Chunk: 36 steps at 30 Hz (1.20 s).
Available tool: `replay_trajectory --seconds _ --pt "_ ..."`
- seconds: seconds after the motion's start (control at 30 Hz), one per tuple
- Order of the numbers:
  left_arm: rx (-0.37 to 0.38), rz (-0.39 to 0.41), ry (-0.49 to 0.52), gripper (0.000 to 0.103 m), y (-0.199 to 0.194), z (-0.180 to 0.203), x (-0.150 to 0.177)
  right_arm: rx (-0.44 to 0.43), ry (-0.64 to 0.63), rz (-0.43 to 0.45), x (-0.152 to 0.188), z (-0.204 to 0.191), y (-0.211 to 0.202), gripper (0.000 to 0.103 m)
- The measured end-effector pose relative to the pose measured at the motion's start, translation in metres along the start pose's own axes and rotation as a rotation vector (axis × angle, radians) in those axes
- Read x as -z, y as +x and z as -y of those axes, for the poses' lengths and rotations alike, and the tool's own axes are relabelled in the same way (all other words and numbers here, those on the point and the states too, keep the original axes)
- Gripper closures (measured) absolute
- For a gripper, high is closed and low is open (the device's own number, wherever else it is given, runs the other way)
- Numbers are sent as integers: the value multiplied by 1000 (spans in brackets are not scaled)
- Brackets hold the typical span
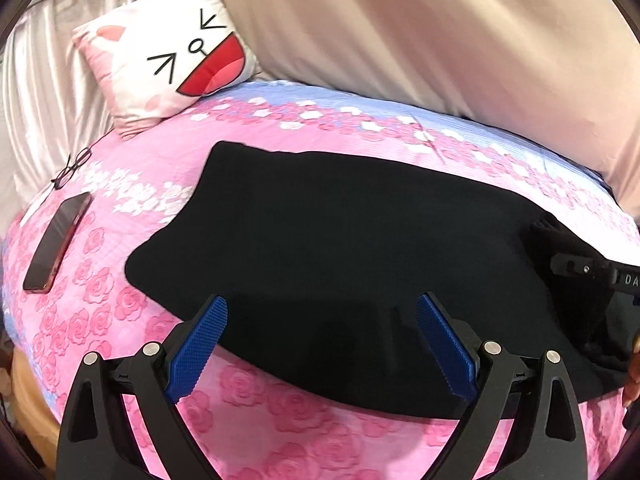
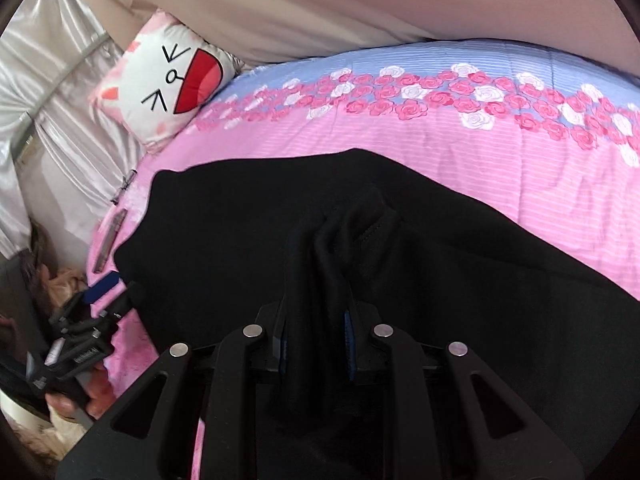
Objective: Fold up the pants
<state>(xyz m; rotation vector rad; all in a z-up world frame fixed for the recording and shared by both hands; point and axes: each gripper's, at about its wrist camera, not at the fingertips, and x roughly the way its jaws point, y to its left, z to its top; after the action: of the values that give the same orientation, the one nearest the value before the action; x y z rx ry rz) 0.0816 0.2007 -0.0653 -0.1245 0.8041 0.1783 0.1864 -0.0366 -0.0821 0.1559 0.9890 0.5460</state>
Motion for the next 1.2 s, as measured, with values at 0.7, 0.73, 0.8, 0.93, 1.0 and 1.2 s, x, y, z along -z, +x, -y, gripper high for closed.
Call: replay_trajectory --seconds 0.7,0.73,0.8,0.93,1.0,1.2 --pt "162 45 183 9 -32 71 -30 517 337 426 106 125 -205 58" --pt "196 56 195 8 -35 86 -35 516 343 431 106 130 -209 58" --pt "246 66 216 5 -32 123 -44 509 338 422 100 134 -210 58" --pt "71 -2 282 6 15 178 -37 435 247 352 73 124 -176 58" --pt "-13 -43 282 6 38 183 -27 353 212 314 66 118 -156 58" --pt "74 -54 201 5 51 163 -20 366 209 228 58 147 -123 71"
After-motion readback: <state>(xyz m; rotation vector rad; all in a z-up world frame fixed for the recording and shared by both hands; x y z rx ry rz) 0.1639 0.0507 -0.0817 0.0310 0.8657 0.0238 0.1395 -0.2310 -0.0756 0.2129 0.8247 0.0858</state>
